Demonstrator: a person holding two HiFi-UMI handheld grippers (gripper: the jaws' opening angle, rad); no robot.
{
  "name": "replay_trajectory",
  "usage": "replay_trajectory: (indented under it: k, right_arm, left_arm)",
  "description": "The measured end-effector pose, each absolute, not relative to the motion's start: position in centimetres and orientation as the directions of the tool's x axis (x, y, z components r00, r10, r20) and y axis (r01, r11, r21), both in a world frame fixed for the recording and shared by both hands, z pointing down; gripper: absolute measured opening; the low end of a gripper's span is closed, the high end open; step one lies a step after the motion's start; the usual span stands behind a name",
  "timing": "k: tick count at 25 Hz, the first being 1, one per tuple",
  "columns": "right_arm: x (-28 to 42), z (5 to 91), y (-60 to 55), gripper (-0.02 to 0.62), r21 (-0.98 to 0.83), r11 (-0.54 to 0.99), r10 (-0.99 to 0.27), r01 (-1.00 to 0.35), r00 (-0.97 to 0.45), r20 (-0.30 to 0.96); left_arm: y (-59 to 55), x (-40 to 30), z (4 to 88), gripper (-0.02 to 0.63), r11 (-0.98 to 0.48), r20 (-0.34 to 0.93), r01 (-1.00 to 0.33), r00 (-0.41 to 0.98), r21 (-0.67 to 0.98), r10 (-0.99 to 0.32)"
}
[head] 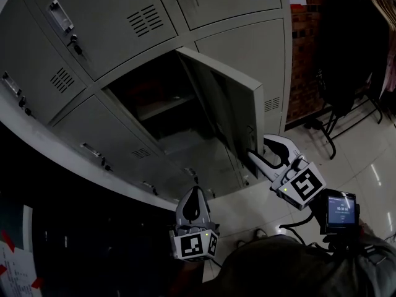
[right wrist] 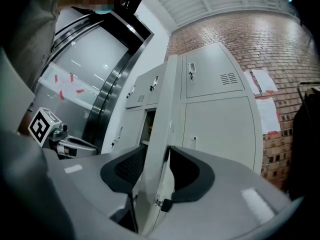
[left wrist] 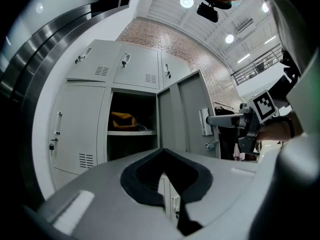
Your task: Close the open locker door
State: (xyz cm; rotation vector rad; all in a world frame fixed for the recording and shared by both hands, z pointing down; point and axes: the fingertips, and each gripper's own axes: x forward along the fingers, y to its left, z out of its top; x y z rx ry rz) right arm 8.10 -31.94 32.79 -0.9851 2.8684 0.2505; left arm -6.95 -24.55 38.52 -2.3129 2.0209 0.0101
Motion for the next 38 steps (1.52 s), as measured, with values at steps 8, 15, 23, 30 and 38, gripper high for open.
replay_trajectory:
  k: [8, 15, 23, 30, 38]
  right_arm:
    - [7.1, 32.7, -31.2, 0.162, 0.102, 0.808, -0.564, -0.58, -0.812, -0.147]
    - [3.7, 32.5, -29.0, 0.175, 0.107, 0.833, -0.526, -0.543, -0.836, -0.153]
    - [-3.0, 32.5, -27.1, 0.172, 0.137, 0.803, -0.56, -0.58, -0.813, -0.16]
    - [-9.2, 32.6, -27.3, 0.169, 0.158, 0.762, -0.607, -0.627, -0.778, -0.162]
    - [-15.5, 32.9, -29.5, 0.163, 0.178, 0.716, -0.652, -0.675, -0.738, -0.177]
  left_arm:
    - [-24.2, -7.3, 38.1, 0.0, -0.106, -0.058, -0.992, 0.11, -0.066, -0.992]
    - [-23.7, -8.8, 37.5, 0.0, -0.122, -0.076, -0.99, 0.127, -0.067, -0.989]
    - [-23.7, -14.3, 37.6, 0.0, -0.211, -0.079, -0.975, 0.217, -0.073, -0.973]
    - [-24.5, -20.2, 37.5, 0.0, -0.252, -0.09, -0.965, 0.258, -0.074, -0.962]
    - [-25.4, -26.1, 38.0, 0.0, -0.254, -0.09, -0.963, 0.262, -0.091, -0.961]
